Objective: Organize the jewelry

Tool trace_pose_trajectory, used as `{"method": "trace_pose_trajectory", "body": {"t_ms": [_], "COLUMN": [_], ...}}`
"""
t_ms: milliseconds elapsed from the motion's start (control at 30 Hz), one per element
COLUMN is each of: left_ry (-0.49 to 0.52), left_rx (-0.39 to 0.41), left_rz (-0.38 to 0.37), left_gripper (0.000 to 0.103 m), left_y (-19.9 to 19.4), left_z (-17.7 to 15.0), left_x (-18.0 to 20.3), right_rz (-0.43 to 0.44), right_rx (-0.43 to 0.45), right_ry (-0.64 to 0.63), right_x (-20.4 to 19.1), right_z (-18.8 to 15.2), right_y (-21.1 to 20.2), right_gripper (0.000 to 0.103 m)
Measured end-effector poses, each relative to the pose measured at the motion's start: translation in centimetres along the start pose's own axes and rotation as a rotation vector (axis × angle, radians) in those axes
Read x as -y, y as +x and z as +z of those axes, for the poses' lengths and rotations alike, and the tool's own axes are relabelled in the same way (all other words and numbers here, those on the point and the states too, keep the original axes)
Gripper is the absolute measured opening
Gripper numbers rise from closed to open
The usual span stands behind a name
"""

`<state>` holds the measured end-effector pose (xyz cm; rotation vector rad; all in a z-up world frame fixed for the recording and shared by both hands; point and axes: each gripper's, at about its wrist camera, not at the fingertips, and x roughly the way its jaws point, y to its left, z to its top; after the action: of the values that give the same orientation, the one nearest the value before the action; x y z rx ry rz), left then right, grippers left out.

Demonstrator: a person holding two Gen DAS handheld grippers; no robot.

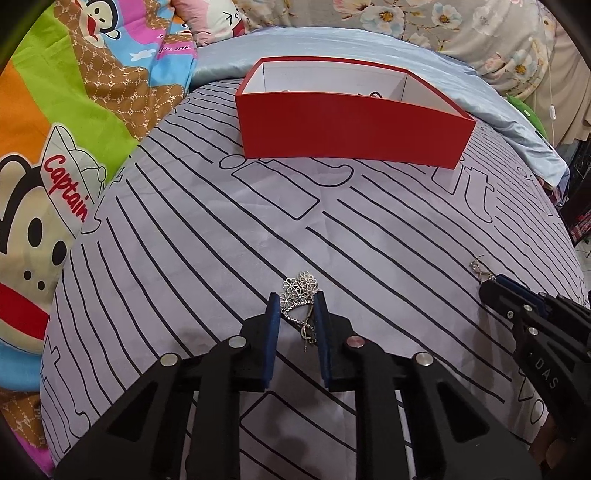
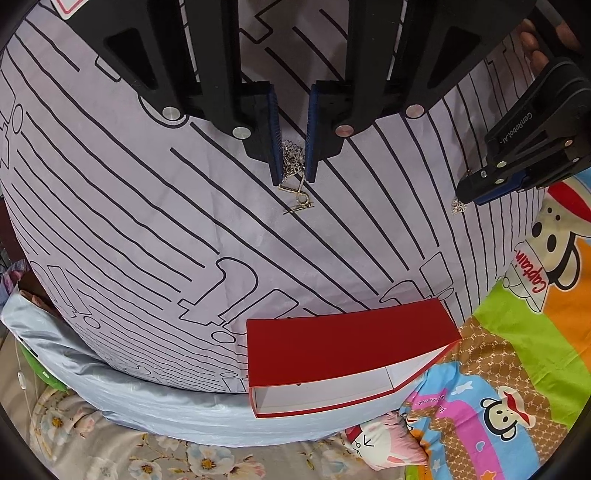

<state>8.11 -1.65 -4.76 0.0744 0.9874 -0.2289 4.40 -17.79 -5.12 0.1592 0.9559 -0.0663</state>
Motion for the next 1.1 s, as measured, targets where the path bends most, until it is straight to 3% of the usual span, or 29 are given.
{"method": "trace_pose_trajectory", "body": {"t_ms": [33, 67, 133, 767, 800, 833, 867, 933, 1033, 1100], "left_ry": [-0.001, -0.002, -0.003, -0.038, -0.045, -0.049, -0.052, -0.046, -0.015, -0.008], "left_rx": [-0.001, -0.002, -0.004, 0.007, 0.004, -0.002, -0.004, 0.008, 0.007, -0.01], "left_rz": [-0.005, -0.008, -0.018, -0.057, -0.071, -0.084, -0.073, -0.037, -0.023, -0.027], "left_gripper": [0.017, 0.008, 0.0, 0.0, 0.001, 0.011, 0.035, 0.059, 0.055, 0.042], "left_y": [-0.1, -0.1, -0.4, -1.4, -1.4, -1.3, -1.2, -1.3, -0.7, 0.1], "left_z": [0.0, 0.0, 0.0, 0.0, 0.0, 0.0, 0.0, 0.0, 0.1, 0.1], "left_x": [0.0, 0.0, 0.0, -0.9, -0.9, -0.9, -0.9, -0.5, 0.0, 0.2], "right_rz": [0.004, 0.008, 0.015, 0.039, 0.042, 0.045, 0.047, 0.05, 0.056, 0.059], "right_rx": [-0.001, -0.001, -0.001, 0.023, 0.023, 0.022, 0.021, 0.022, 0.02, 0.019], "right_ry": [0.004, 0.008, 0.015, 0.038, 0.041, 0.043, 0.045, 0.048, 0.053, 0.055], "right_x": [0.0, 0.1, 0.2, 0.7, 0.7, 0.7, 0.7, 0.8, 0.8, 0.8], "right_z": [-0.1, -0.1, -0.1, -0.1, -0.1, -0.1, -0.1, 0.0, 0.0, 0.1], "right_y": [-0.1, -0.1, -0.3, -2.0, -2.0, -2.0, -2.0, -2.1, -2.1, -2.1], "right_gripper": [0.012, 0.009, 0.007, 0.007, 0.007, 0.007, 0.007, 0.007, 0.007, 0.007]}}
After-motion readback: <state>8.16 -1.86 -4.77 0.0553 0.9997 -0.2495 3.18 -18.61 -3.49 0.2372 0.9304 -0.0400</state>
